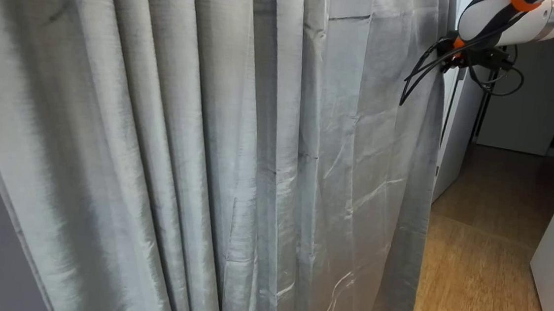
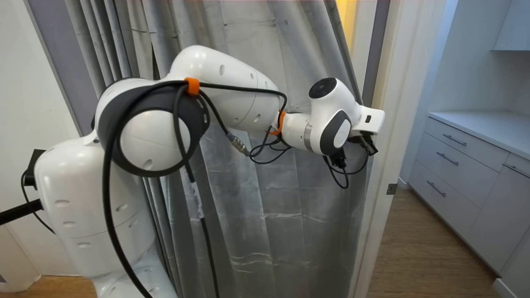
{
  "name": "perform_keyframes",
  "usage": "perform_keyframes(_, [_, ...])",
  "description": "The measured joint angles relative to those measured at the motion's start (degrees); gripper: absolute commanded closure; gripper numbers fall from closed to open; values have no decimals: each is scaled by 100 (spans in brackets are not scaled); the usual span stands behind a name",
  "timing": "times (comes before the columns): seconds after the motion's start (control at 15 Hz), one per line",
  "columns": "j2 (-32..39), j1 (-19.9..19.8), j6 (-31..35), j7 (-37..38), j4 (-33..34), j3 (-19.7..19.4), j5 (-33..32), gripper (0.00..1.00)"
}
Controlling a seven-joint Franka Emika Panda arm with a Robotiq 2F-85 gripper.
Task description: Pull the curtain to the right
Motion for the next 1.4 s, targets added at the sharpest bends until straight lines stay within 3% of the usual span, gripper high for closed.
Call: perform_keyframes(1.4, [549, 3, -665, 3399, 776, -218, 105, 100])
